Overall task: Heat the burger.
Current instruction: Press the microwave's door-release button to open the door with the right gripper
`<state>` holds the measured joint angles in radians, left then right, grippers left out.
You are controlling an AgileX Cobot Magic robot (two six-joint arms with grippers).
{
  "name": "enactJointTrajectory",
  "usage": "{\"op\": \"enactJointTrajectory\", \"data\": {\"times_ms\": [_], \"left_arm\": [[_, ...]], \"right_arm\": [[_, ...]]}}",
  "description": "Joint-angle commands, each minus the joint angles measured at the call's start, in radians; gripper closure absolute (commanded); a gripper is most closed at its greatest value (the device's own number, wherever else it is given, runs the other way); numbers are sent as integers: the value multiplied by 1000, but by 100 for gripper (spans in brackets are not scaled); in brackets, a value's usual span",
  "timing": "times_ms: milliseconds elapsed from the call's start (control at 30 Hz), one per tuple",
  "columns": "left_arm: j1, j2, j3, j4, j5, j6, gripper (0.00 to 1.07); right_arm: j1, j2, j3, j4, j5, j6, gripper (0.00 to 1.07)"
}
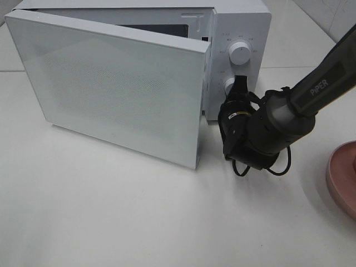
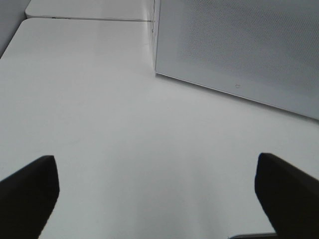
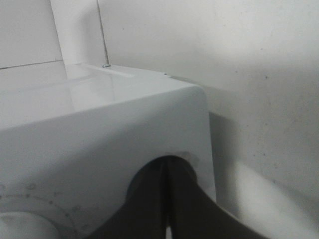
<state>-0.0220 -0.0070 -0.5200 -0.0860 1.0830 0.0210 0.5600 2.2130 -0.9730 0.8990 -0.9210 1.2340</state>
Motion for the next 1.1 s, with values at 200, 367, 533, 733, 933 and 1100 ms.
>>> {"op": "enactJointTrajectory", "data": {"times_ms": [200,367,533,733,933,1100], "left_arm": [[-1,-13,2,-8,-13,0,7],[-1,-13,2,-8,-13,0,7],[-1,-13,2,-8,-13,0,7],[-1,-13,2,-7,-13,0,7],[-1,-13,2,-7,-13,0,7],[-1,-13,2,-8,-13,0,7]], "right_arm": [[-48,-10,-135,-62,-218,-69,107],[-48,-10,-138,-62,-214,-83,107],[-48,-14,-137,-75,-206,-87,107],[-44,-46,-88,-90,-157,-87,107],[-20,-76,-28,-97,-134,-94,107],[-9,-95,19,-93,-62,-95,107]]}}
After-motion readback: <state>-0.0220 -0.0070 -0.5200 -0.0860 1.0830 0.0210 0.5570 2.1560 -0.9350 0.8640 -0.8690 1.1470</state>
